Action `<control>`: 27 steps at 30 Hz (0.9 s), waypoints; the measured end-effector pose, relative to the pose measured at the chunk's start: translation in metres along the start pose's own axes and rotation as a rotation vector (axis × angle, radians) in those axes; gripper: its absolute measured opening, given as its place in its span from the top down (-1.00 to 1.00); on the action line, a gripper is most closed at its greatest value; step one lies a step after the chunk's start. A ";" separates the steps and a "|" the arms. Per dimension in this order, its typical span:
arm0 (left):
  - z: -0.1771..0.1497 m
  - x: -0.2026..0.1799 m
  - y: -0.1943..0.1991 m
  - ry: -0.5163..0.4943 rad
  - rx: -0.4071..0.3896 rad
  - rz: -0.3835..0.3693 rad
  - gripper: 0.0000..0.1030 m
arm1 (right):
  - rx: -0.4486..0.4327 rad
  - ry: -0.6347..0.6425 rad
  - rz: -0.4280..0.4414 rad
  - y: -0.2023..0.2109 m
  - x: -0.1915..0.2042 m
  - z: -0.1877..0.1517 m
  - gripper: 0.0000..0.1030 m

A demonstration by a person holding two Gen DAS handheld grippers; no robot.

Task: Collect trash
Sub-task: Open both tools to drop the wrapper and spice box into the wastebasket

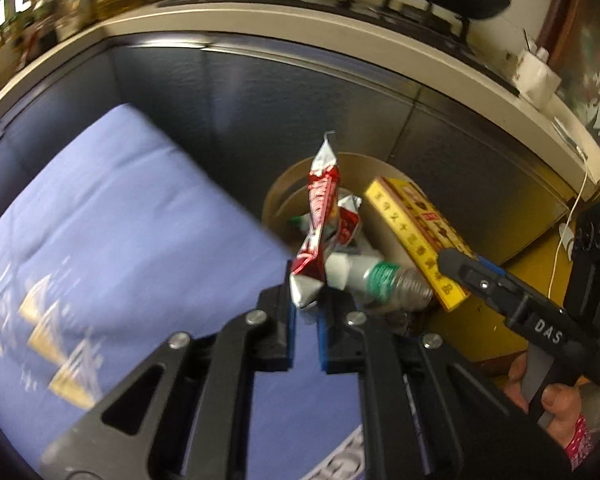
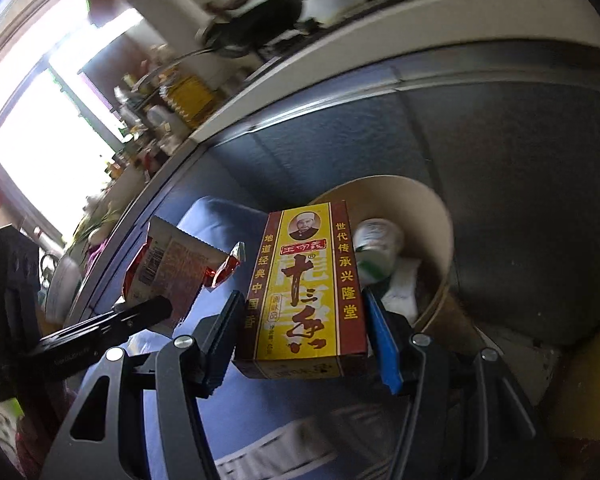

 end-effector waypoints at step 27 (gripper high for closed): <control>-0.040 -0.006 0.042 -0.078 -0.075 0.062 0.10 | -0.111 -0.101 -0.015 0.043 0.019 -0.026 -0.38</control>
Point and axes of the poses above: each gripper's, at about its wrist camera, not at the fingertips, and y roughly against the way its jaws point, x to its left, z to its top, the point moved 7 cm from there along -y, roughly the way its jaws point, and after that the axes turned 11 degrees about -x, right-handed, at the moved point
